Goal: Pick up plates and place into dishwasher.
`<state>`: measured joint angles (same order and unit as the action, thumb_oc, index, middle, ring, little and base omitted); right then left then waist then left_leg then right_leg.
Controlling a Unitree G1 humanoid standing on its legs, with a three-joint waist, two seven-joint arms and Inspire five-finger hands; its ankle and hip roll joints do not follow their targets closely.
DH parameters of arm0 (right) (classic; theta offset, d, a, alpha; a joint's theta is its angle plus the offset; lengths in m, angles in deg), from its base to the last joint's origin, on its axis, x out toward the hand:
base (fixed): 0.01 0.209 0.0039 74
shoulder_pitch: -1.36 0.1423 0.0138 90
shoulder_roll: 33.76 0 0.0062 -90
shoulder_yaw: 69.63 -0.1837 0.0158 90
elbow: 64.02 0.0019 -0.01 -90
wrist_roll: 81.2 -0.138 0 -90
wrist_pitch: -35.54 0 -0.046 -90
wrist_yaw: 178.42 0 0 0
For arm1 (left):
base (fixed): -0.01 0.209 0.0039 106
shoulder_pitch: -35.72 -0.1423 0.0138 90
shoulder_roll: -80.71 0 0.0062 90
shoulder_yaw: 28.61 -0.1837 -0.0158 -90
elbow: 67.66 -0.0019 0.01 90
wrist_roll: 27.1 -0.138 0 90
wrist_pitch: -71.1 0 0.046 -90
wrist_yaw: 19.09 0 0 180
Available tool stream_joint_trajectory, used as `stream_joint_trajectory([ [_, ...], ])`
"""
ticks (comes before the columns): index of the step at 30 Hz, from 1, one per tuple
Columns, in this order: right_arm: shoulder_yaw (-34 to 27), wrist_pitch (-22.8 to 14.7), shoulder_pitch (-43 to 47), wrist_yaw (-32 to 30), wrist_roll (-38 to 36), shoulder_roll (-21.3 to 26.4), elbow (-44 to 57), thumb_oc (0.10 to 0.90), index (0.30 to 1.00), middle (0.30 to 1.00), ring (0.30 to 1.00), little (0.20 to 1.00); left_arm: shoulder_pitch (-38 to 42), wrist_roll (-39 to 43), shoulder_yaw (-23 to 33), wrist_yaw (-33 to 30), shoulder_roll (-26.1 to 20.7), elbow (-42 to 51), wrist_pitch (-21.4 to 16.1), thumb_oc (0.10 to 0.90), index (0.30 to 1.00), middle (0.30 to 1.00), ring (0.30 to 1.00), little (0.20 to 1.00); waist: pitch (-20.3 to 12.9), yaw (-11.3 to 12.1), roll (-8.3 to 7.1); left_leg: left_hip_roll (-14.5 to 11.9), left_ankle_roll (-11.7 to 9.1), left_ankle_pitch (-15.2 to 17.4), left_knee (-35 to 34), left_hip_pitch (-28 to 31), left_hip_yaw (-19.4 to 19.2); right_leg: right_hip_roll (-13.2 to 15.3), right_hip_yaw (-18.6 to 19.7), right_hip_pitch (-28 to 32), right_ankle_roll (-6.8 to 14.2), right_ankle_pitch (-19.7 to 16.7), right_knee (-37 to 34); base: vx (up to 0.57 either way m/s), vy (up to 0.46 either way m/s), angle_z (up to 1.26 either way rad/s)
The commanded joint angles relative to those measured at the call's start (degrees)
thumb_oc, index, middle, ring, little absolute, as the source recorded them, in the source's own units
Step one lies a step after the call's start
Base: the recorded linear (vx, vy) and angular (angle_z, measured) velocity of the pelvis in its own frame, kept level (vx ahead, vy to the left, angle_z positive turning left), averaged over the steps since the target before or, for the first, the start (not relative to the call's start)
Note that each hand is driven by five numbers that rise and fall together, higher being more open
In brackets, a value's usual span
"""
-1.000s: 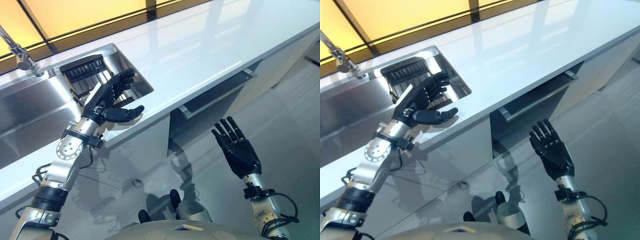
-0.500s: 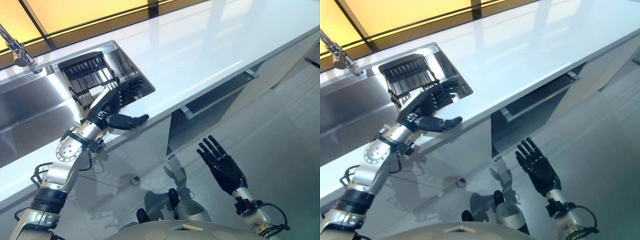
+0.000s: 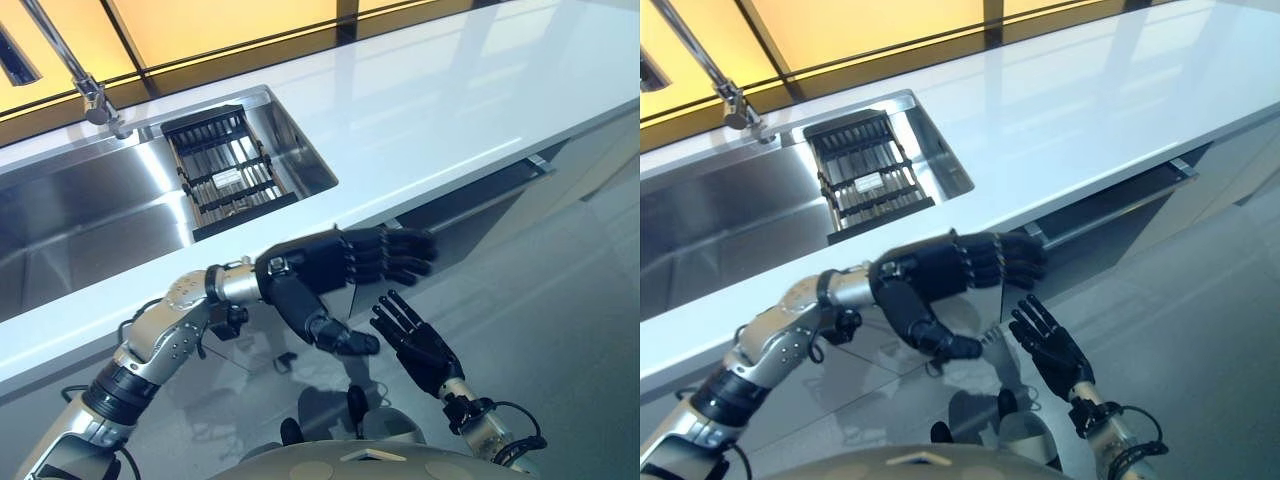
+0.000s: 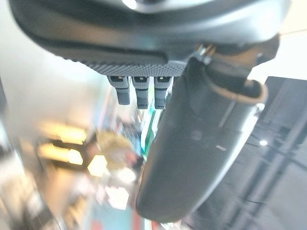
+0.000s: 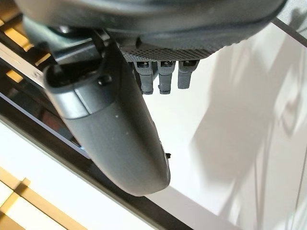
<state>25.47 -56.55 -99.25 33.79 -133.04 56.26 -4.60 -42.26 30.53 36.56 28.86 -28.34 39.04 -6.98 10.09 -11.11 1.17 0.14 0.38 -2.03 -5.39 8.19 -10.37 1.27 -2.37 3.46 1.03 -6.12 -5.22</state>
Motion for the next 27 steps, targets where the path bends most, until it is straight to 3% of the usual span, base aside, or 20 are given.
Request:
stream_joint_trajectory([
  [1,-0.55,-1.79,4.58,1.06,-3.39,0.82,1.89,0.8,0.9,0.9,0.9,0.9,4.6,14.42,0.69,-3.34,3.45,4.0,5.0,0.8,0.9,0.9,0.9,0.9,-1.82,-0.12,0.88,1.53,2.16,6.57,0.94,1.46,0.66,-2.84,1.14,0.22,4.41,6.62,4.61,0.0,0.006,0.08],
  [2,-0.44,-1.63,4.74,0.81,-3.28,0.72,1.74,0.8,0.9,0.9,0.9,0.9,4.03,15.79,0.9,-4.43,4.46,3.64,6.89,0.8,0.9,0.9,0.9,0.9,-1.86,0.01,0.88,1.56,2.2,6.59,0.98,1.48,0.69,-2.79,1.09,0.24,4.35,6.62,4.57,0.0,0.021,0.1],
  [6,-0.69,-0.18,5.7,0.41,-3.91,1.42,-0.23,0.8,0.9,0.9,0.9,0.9,-0.9,12.62,0.88,-4.44,7.53,3.29,4.66,0.8,0.9,0.9,0.9,0.9,-1.62,0.99,1.48,1.91,2.23,6.65,1.33,1.33,1.53,-2.67,0.76,0.48,3.82,6.95,4.87,0.0,0.037,0.07],
  [8,-0.91,0.25,5.9,0.45,-1.81,1.35,-2.51,0.8,0.9,0.9,0.9,0.9,-3.17,16.51,2.43,-6.62,9.79,1.86,5.62,0.8,0.9,0.9,0.9,0.9,-1.69,1.6,1.78,2.07,2.31,6.69,1.39,1.4,2.02,-2.56,0.62,0.73,3.58,7.36,5.14,0.03,0.044,0.15],
  [14,-2.33,1.98,6.57,1.64,-0.3,1.65,-5.98,0.8,0.9,0.9,0.9,0.9,-8.77,16.88,3.13,-11.14,14.12,-4.23,7.58,0.8,0.9,0.9,0.9,0.9,-1.5,2.69,1.7,2.15,2.42,6.84,2.08,0.96,2.63,-2.37,-0.08,0.54,3.18,8.1,6.1,0.02,0.029,0.08],
  [20,-3.04,2.27,7.35,2.8,0.44,1.98,-8.27,0.8,0.9,0.9,0.9,0.9,-12.44,4.37,2.59,-9.3,13.97,-10.26,1.56,0.8,0.9,0.9,0.9,0.9,-1.29,3.92,1.23,2.24,2.69,6.83,2.12,0.7,3.16,-2.1,-1.13,0.55,3.15,8.56,6.43,-0.01,-0.002,0.08],
  [21,-3.43,2.26,7.45,3.34,0.4,2.26,-9.5,0.8,0.9,0.9,0.9,0.9,-13.28,-0.04,2.99,-7.56,12.78,-12.76,-1.33,0.8,0.9,0.9,0.9,0.9,-1.23,4.43,1.15,2.32,2.74,6.7,2.13,0.53,3.48,-1.96,-1.67,0.6,3.13,8.58,6.36,-0.01,-0.005,0.13],
  [27,-4.67,3.17,8.01,5.17,1.61,2.81,-14.66,0.8,0.9,0.9,0.9,0.9,-13.95,-11.51,3.87,-0.1,10.95,-20.32,-4.56,0.8,0.9,0.9,0.9,0.9,-1.5,5.58,0.92,2.55,2.78,6.38,2.01,0.27,4.81,-1.84,-2.74,0.95,3.23,8.55,5.97,0.01,-0.005,0.15],
])
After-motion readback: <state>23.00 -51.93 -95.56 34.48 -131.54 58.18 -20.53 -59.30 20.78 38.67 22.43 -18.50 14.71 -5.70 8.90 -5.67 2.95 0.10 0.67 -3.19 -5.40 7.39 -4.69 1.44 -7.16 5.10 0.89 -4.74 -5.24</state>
